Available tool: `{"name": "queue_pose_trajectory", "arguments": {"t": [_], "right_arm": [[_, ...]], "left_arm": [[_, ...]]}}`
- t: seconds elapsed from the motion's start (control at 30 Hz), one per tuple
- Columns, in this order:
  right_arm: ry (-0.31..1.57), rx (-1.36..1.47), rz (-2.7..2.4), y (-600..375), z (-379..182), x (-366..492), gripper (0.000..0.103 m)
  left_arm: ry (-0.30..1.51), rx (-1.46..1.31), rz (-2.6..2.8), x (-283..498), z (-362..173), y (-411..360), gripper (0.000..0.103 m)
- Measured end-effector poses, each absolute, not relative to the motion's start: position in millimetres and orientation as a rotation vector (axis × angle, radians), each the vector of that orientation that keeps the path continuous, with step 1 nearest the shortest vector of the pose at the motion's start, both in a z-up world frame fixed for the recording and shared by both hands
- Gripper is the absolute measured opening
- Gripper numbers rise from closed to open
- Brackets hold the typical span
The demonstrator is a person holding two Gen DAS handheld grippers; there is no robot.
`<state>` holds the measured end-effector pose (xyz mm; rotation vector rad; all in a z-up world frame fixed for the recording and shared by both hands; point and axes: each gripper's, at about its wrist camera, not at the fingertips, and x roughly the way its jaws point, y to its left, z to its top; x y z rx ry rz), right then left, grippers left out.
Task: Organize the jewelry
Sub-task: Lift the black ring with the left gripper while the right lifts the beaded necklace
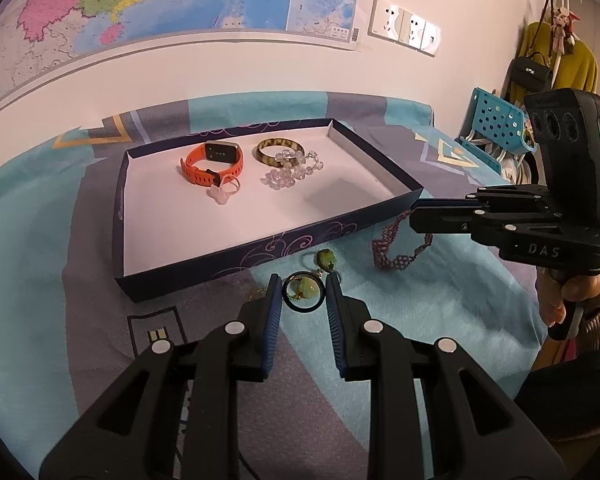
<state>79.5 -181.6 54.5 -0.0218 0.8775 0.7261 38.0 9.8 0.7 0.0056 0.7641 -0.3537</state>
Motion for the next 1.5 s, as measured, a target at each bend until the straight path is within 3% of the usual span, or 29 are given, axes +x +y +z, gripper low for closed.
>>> {"name": "queue_pose_trajectory", "arguments": {"t": [1.5], "right_arm": [[0.775,-0.042,0.692,-170.1,85.8,141.3,0.007]], "left_arm": [[0.702,0.036,-0.321,86.9,27.0,14.5,0.023]]}}
